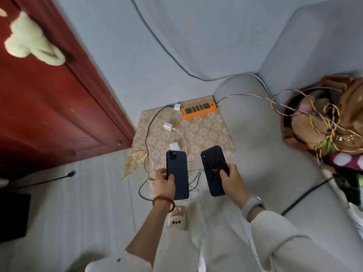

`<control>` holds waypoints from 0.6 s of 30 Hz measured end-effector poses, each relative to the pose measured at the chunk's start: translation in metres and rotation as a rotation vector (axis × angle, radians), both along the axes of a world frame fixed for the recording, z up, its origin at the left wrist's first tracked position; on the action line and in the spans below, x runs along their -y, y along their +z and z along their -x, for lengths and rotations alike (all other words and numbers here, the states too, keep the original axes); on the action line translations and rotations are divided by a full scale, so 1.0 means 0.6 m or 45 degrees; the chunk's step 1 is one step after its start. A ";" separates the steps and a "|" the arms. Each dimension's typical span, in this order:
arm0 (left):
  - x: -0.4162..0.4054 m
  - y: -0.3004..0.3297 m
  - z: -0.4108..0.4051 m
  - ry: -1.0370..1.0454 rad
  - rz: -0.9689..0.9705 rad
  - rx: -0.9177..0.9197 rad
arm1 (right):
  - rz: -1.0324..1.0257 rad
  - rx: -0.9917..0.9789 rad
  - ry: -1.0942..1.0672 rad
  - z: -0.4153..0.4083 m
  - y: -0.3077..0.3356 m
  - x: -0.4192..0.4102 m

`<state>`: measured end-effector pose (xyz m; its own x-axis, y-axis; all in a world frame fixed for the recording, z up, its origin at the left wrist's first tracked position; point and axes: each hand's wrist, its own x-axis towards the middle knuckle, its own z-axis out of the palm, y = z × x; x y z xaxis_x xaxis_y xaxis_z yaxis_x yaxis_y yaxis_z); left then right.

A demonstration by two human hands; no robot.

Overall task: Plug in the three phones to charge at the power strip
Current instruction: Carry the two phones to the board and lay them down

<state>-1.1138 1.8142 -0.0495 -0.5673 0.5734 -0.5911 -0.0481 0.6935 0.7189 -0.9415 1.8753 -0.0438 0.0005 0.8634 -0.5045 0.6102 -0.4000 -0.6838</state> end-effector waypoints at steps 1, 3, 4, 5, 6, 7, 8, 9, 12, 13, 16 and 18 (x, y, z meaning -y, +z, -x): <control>-0.033 -0.010 -0.001 -0.007 0.015 0.017 | 0.010 0.033 -0.001 0.003 -0.010 -0.032; -0.109 -0.046 -0.007 -0.003 0.043 0.069 | 0.050 0.084 0.006 0.003 -0.044 -0.109; -0.143 -0.066 -0.012 0.007 0.067 0.087 | 0.078 0.110 0.016 0.002 -0.063 -0.145; -0.177 -0.089 -0.017 0.019 0.096 0.101 | 0.109 0.138 0.030 0.000 -0.083 -0.180; -0.205 -0.106 -0.021 0.034 0.120 0.111 | 0.136 0.167 0.048 0.000 -0.100 -0.209; -0.236 -0.127 -0.027 0.050 0.151 0.121 | 0.170 0.193 0.071 -0.001 -0.122 -0.242; -0.263 -0.151 -0.034 0.069 0.184 0.122 | 0.204 0.212 0.092 -0.004 -0.143 -0.272; -0.288 -0.177 -0.040 0.088 0.211 0.119 | 0.227 0.221 0.117 -0.007 -0.167 -0.302; -0.346 -0.250 -0.060 0.150 0.273 0.123 | 0.284 0.207 0.171 -0.015 -0.234 -0.368; -0.362 -0.272 -0.066 0.164 0.297 0.127 | 0.296 0.195 0.188 -0.016 -0.254 -0.385; -0.393 -0.322 -0.084 0.209 0.331 0.132 | 0.338 0.175 0.242 -0.021 -0.298 -0.416; -0.405 -0.347 -0.094 0.230 0.340 0.119 | 0.365 0.153 0.245 -0.022 -0.318 -0.427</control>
<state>-1.0574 2.0574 -0.2576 -0.5816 0.2861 -0.7615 -0.2449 0.8311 0.4993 -0.9282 2.1314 -0.2346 -0.0741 0.6772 -0.7321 0.7619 -0.4352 -0.4797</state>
